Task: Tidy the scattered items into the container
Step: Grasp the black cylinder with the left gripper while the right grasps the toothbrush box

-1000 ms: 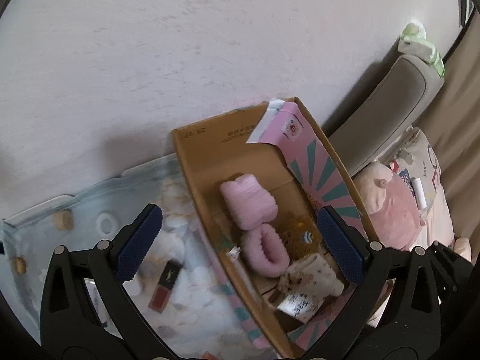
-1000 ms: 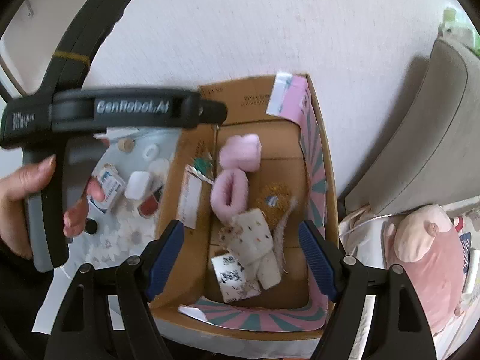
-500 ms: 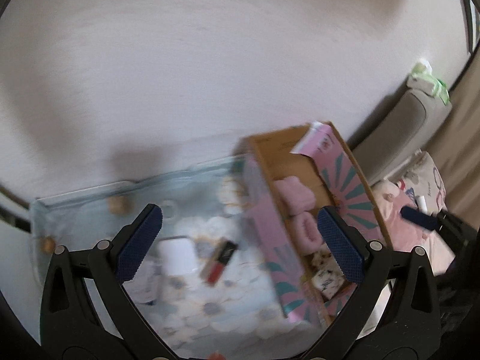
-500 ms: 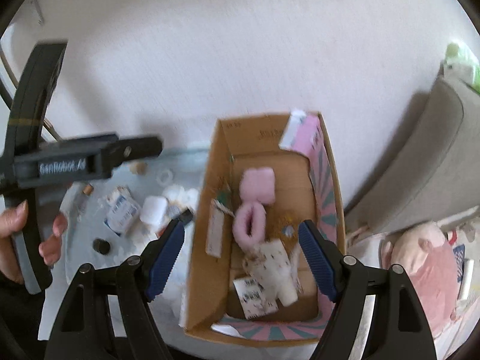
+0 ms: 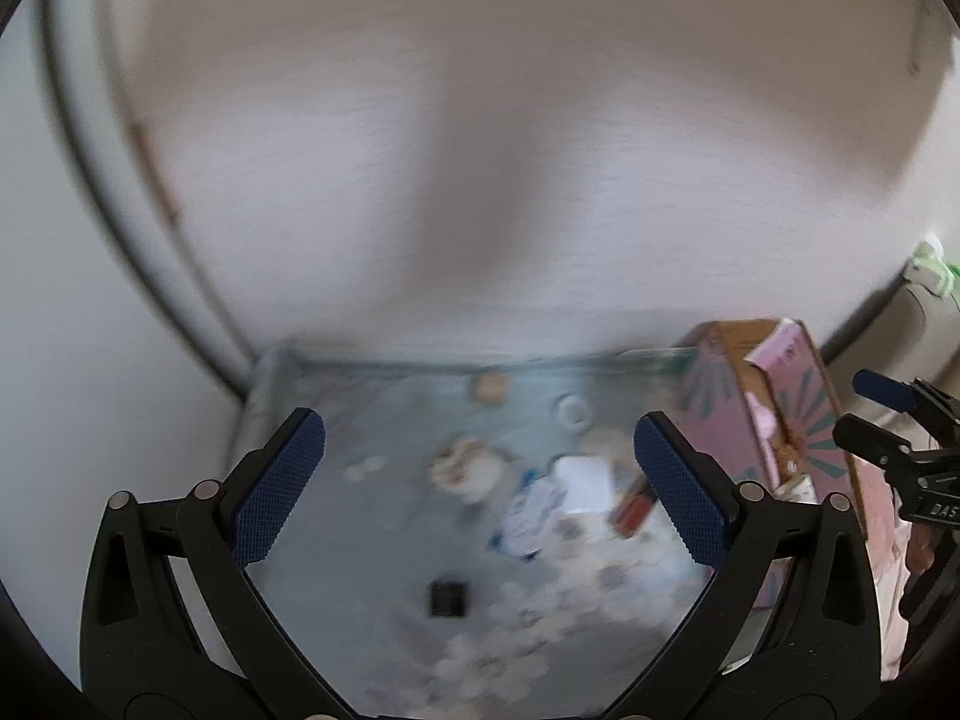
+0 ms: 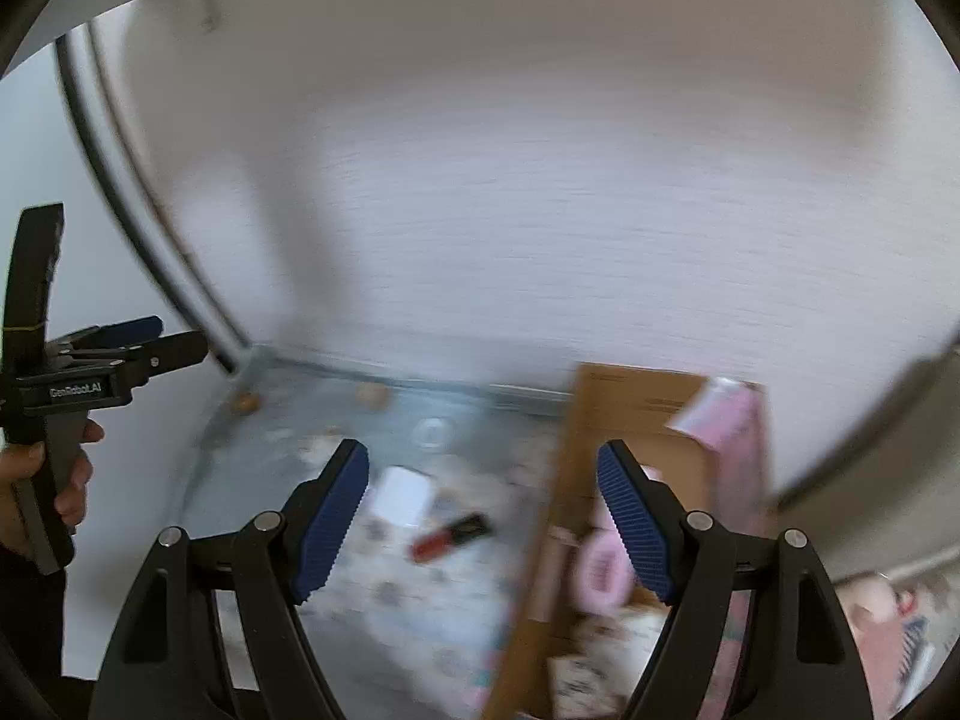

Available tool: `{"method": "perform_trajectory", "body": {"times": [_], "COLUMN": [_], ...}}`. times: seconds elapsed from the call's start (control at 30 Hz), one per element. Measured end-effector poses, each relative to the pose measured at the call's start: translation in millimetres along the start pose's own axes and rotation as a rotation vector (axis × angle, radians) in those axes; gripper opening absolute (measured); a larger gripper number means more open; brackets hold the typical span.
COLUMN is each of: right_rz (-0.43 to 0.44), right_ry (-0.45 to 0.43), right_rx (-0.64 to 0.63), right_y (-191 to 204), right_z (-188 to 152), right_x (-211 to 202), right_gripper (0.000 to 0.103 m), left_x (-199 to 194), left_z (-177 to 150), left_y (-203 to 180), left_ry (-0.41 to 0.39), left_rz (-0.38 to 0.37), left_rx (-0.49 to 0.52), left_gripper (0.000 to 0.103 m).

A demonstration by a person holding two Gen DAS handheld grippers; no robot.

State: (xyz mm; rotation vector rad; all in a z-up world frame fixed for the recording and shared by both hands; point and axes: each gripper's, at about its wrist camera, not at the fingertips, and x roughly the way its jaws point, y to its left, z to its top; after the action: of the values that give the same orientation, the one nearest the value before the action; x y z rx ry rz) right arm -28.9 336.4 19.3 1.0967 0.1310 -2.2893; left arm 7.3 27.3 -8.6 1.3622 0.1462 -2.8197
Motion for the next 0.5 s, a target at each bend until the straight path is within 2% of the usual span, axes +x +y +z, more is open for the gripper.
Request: {"method": "perform_trajectory", "body": {"times": [0.13, 0.23, 0.37, 0.5], "right_rz": [0.048, 0.088, 0.169, 0.2], "right_ry": [0.044, 0.062, 0.114, 0.15], "right_rx": [-0.083, -0.134, -0.218, -0.347], "right_y": [34, 56, 82, 103], "right_z": [0, -7, -20, -37], "right_x": [31, 49, 82, 113], "right_gripper": [0.075, 0.075, 0.075, 0.075], "left_x": [-5, -2, 14, 41], "left_z": [-32, -64, -108, -144], "left_y": [36, 49, 50, 47], "left_ry": [0.017, 0.016, 0.035, 0.08], "left_rz": [0.03, -0.007, -0.031, -0.054], "left_rx": [-0.067, -0.103, -0.086, -0.07], "left_gripper": [0.103, 0.103, 0.103, 0.103]}}
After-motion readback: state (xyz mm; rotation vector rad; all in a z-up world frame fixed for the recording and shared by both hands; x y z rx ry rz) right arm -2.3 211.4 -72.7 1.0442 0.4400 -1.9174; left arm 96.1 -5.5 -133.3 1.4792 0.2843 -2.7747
